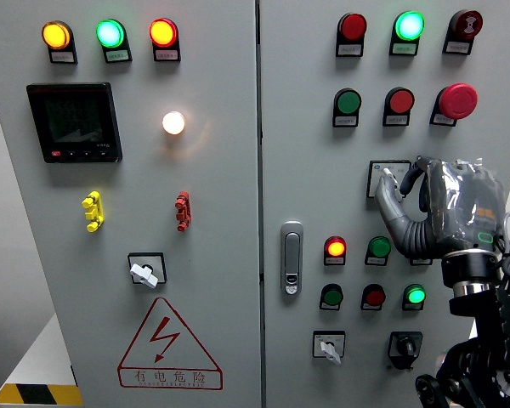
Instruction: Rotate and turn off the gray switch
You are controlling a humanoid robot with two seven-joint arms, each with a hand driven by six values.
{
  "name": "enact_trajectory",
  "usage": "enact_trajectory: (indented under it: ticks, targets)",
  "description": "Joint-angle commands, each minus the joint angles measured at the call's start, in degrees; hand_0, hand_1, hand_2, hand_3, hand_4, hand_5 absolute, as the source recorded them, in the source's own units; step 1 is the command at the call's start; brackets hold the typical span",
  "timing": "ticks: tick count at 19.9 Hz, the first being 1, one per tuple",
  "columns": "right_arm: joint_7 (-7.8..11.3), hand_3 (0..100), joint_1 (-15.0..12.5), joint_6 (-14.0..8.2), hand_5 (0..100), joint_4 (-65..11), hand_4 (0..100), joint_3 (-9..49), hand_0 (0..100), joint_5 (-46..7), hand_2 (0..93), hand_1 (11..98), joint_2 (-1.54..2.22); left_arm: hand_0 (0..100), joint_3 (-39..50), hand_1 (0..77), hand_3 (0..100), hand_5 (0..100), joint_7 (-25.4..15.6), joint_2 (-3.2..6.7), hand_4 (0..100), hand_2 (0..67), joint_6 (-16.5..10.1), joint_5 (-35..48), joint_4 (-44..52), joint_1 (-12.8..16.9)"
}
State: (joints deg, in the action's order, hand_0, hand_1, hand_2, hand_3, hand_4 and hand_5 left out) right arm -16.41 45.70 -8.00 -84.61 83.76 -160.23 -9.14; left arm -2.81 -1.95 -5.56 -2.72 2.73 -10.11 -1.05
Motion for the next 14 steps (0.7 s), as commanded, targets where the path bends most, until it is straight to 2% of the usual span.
enact_trajectory:
  ticks: [1,6,10,14]
  targets:
    - [-0.11,100,-0.09,0.0,99,0.06,100,0.0,72,0.0,67.4,32.7,0.0,0,0.0,0.0,21,13,0.01,0.03,12,10.2,-0.01,0.0,0.0,0.0]
    - [-0.28,100,-0.09,0.0,98,0.06,100,-0.08,73,0.0,61.1,31.8,0.0,0,0.0,0.0,21,13,0.01,0.03,12,10.2,-0.1,0.0,0.0,0.0]
    - [-0.28,100,0.0,0.0,98,0.06,100,-0.08,74,0.0,61.1,31.3,0.0,0,0.0,0.0,21,13,0.01,0.03,12,10.2,-0.01,0.0,0.0,0.0]
    - [-0.28,100,0.09,0.0,98,0.06,100,-0.08,75,0.0,65.9,30.7,0.0,0,0.0,0.0,21,13,0.01,0.03,12,10.2,-0.01,0.0,0.0,0.0]
